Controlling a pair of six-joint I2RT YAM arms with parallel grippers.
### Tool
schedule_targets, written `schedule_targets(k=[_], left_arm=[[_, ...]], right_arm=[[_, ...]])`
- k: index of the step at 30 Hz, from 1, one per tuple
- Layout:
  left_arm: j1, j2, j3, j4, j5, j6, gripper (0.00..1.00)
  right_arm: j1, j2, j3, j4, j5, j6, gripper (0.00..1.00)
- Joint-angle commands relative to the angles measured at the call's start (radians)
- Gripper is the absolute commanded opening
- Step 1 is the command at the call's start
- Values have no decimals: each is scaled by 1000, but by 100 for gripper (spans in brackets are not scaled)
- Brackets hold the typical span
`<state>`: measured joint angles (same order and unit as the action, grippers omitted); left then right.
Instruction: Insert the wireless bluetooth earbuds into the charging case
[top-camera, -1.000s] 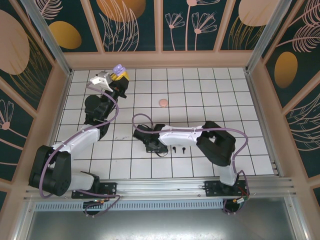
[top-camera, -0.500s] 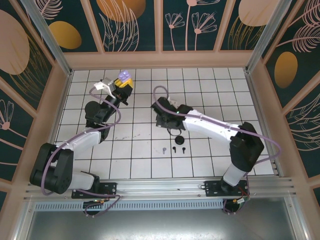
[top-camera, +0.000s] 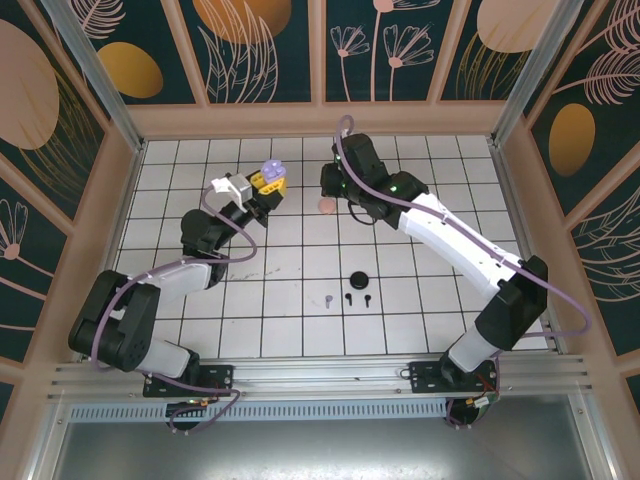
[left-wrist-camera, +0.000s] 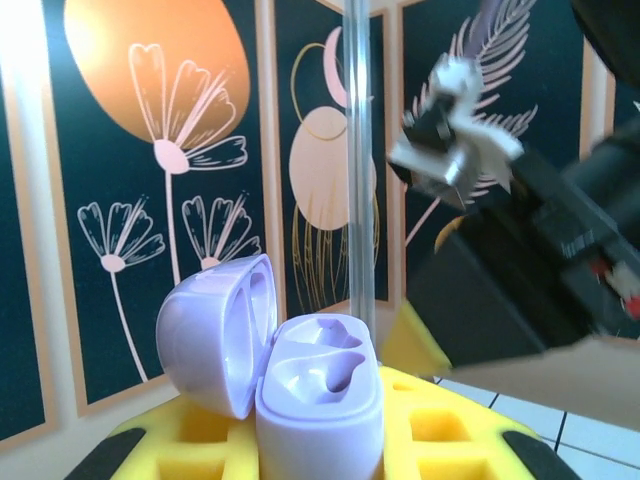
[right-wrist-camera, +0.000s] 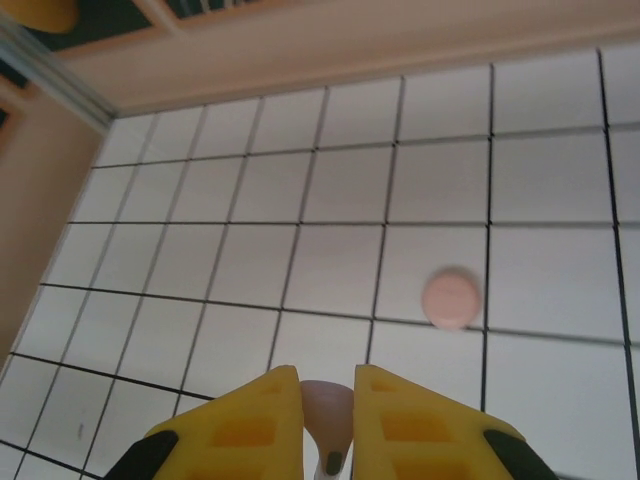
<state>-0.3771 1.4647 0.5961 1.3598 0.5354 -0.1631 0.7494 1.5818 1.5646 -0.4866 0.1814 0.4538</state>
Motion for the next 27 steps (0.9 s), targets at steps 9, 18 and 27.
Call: schedule_targets(k=[9, 18, 27], left_arm=[[-48, 68, 32, -93, 18, 209, 0], [-66, 83, 53, -125, 61, 228, 0], [-71, 68, 64, -126, 89, 196, 0]], right_arm=[[0, -99, -39, 212, -204, -289, 14], [19, -122, -123, 312, -304, -403, 14], [42, -133, -182, 372, -313, -426, 12]])
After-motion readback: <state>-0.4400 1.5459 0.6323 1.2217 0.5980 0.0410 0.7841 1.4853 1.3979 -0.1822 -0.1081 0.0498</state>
